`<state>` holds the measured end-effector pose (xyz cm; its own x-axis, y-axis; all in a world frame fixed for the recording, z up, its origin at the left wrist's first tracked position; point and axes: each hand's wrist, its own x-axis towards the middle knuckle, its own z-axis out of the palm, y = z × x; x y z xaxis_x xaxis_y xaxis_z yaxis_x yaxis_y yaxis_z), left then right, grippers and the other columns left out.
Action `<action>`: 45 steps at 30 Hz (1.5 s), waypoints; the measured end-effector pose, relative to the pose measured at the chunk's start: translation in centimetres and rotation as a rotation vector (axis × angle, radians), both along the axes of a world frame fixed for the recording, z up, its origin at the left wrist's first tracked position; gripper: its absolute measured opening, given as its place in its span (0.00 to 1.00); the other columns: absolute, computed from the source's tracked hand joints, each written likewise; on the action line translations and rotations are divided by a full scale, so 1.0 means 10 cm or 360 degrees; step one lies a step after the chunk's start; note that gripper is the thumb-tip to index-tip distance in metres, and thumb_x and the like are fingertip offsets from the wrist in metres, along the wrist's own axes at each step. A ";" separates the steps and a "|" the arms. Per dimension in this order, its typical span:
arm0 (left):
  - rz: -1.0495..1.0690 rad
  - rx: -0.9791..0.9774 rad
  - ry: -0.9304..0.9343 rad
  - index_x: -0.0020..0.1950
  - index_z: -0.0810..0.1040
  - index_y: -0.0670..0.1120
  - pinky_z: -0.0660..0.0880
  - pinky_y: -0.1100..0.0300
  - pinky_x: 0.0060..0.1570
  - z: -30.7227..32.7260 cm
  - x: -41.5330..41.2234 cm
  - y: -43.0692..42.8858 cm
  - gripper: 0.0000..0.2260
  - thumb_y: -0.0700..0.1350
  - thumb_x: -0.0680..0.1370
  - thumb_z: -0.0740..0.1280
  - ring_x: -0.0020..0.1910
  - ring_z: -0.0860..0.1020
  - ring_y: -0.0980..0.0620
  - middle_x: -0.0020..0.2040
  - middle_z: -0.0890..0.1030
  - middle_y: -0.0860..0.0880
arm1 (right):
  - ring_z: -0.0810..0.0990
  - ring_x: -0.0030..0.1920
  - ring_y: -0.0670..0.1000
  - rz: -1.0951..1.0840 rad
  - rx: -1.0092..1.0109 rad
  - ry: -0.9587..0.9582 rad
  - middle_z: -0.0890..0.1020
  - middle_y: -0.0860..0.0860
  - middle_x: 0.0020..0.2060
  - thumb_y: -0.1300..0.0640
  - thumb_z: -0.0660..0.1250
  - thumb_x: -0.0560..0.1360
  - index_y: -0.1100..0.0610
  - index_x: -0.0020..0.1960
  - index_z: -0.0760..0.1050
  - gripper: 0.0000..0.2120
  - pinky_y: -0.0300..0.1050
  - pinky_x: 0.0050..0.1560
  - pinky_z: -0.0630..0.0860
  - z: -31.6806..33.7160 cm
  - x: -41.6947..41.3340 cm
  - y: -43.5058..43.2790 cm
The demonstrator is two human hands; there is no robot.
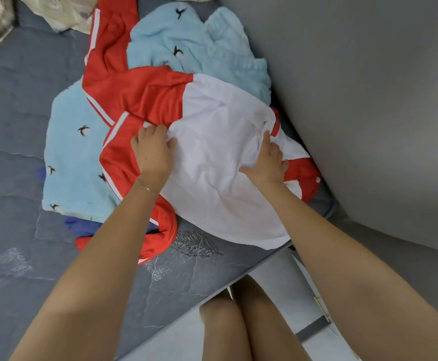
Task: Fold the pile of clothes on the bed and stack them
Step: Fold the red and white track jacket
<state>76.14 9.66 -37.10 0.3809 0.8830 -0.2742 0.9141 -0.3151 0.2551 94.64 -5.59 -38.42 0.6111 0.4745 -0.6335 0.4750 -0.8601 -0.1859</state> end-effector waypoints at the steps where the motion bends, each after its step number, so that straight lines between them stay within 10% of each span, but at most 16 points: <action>1: -0.0004 -0.0020 -0.0080 0.54 0.75 0.36 0.63 0.48 0.56 0.04 -0.01 -0.03 0.11 0.44 0.80 0.62 0.57 0.72 0.37 0.53 0.77 0.36 | 0.62 0.72 0.58 0.0108 -0.0060 -0.0082 0.59 0.58 0.74 0.46 0.74 0.71 0.53 0.79 0.44 0.50 0.60 0.70 0.60 -0.02 -0.03 -0.03; 10: 0.0080 -0.0145 -0.0571 0.43 0.70 0.40 0.57 0.56 0.36 0.64 -0.28 -0.42 0.12 0.47 0.82 0.62 0.40 0.68 0.47 0.40 0.70 0.46 | 0.77 0.51 0.60 0.0186 0.0251 0.0014 0.80 0.59 0.47 0.66 0.62 0.77 0.61 0.47 0.77 0.06 0.49 0.52 0.69 0.40 -0.06 -0.15; 19: 0.0159 0.0015 -0.0830 0.41 0.67 0.45 0.59 0.54 0.36 1.91 -0.69 -0.82 0.12 0.48 0.82 0.61 0.37 0.66 0.50 0.36 0.69 0.50 | 0.70 0.33 0.52 -0.0334 0.0733 0.0402 0.75 0.56 0.39 0.57 0.59 0.80 0.56 0.40 0.66 0.10 0.45 0.31 0.64 1.73 -0.74 0.25; 45: 0.0654 0.0744 -0.0715 0.38 0.62 0.44 0.53 0.54 0.32 4.04 -6.43 -1.31 0.17 0.51 0.83 0.60 0.33 0.63 0.49 0.30 0.61 0.52 | 0.71 0.38 0.48 0.0288 0.1418 0.0580 0.71 0.45 0.31 0.59 0.65 0.77 0.54 0.36 0.67 0.12 0.43 0.41 0.67 4.19 -5.93 0.28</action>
